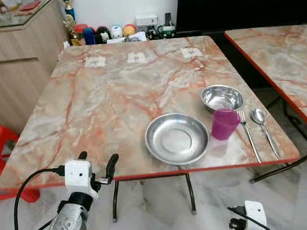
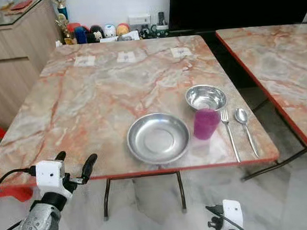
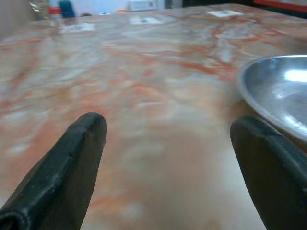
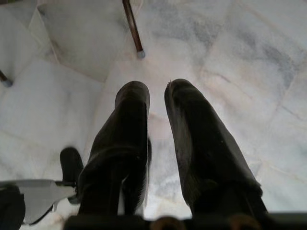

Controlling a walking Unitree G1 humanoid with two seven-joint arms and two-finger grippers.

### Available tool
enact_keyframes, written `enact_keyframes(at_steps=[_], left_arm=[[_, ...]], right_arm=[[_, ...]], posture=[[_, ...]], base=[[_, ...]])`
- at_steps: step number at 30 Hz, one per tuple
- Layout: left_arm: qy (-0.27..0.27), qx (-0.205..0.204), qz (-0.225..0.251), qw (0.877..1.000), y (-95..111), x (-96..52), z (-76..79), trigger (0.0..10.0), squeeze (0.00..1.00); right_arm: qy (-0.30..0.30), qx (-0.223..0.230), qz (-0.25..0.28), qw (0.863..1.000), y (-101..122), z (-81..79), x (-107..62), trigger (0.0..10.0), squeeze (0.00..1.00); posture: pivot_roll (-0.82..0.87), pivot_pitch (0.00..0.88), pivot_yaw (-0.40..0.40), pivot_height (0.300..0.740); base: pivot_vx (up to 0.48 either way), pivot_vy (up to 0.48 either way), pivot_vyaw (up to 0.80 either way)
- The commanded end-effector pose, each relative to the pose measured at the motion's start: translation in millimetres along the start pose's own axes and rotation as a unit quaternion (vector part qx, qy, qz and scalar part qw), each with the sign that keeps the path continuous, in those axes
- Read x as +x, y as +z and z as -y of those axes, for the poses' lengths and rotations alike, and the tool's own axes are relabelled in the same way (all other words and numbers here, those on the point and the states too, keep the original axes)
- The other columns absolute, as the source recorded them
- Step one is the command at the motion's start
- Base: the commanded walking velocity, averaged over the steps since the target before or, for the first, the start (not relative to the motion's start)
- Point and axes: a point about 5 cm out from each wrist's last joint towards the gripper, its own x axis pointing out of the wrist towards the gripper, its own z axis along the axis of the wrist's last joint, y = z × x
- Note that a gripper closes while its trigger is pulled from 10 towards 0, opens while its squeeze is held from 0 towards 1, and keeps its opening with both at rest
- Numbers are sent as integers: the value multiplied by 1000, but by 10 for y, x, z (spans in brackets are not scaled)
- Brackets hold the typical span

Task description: Setting the table

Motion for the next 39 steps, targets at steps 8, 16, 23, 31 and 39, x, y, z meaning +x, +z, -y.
enact_keyframes(at_steps=[8,16,23,31,39], left_arm=[[-44,-91,-28,994,54,123,209,10000,0],[-52,-84,-16,995,133,227,248,10000,0],[-26,-117,-57,991,112,244,179,10000,0],[-35,-134,-98,986,140,468,286,10000,0],[-24,-118,-115,986,195,603,300,10000,0]], right_arm=[[-8,-4,-8,1000,-35,71,-18,10000,0],[-9,-3,-7,1000,-37,66,-17,10000,0],[-7,-5,-14,1000,-45,66,-17,10000,0],[-5,-4,-8,1000,-45,52,-16,10000,0],[-8,2,-8,1000,-61,30,-14,10000,0]], posture=[[104,110,-28,740],[95,109,-22,740],[101,112,-23,740],[106,115,-14,740],[101,119,-2,740]], base=[[0,0,0],[0,0,0],[0,0,-278],[0,0,-189],[0,0,0]])
